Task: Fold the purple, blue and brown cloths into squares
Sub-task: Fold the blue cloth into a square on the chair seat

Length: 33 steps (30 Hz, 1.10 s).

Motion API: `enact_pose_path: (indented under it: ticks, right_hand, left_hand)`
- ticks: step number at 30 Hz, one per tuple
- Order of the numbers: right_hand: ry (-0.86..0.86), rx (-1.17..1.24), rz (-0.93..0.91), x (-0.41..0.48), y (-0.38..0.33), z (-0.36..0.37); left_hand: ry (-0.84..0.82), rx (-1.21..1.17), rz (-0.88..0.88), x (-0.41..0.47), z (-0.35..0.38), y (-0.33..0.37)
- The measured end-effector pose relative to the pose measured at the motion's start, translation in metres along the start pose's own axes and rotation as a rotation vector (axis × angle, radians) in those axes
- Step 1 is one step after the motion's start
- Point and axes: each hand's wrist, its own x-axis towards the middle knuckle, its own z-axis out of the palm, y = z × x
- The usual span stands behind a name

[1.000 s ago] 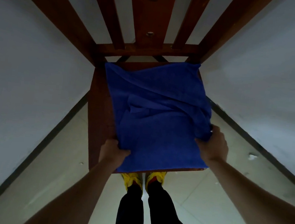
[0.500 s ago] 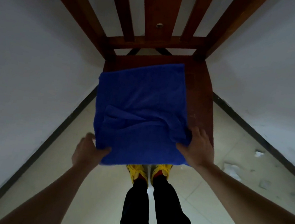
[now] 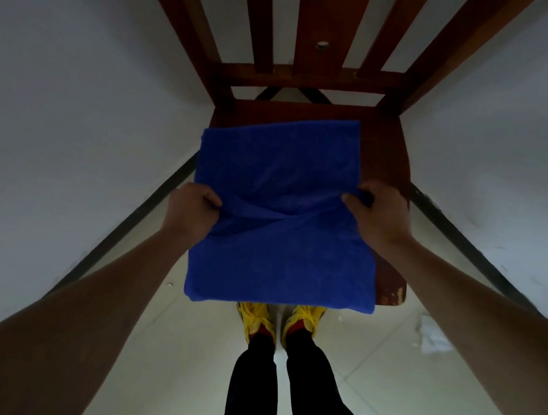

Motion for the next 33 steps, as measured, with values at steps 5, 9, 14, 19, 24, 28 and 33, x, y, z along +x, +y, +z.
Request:
enact_pose_path:
  ticks: [5, 9, 14, 19, 24, 28, 33]
  right_hand:
    - [0.189, -0.137, 0.046, 0.019, -0.004, -0.013]
    - [0.060, -0.475, -0.171, 0.014, 0.000, -0.001]
    - [0.094, -0.090, 0.259, 0.024, 0.012, 0.014]
    - [0.094, 0.228, 0.535, 0.054, 0.002, 0.002]
    - [-0.023, 0.510, 0.559, 0.055, -0.020, -0.019]
    - [-0.004, 0.581, 0.461, 0.057, -0.035, -0.027]
    - [0.069, 0.401, 0.309, 0.091, -0.048, -0.021]
  left_hand:
    - [0.186, -0.263, -0.169, 0.011, -0.020, -0.005]
    - [0.213, -0.329, -0.215, 0.024, -0.024, 0.001]
    - [0.159, -0.486, -0.298, 0.035, -0.021, 0.001]
    - [-0.015, -0.789, -0.455, 0.039, -0.020, 0.003]
    - [-0.003, -0.891, -0.467, 0.042, -0.032, -0.002]
    - [0.132, -0.935, -0.447, 0.051, -0.049, -0.004]
    - [0.233, -0.910, -0.428, 0.076, -0.062, 0.002]
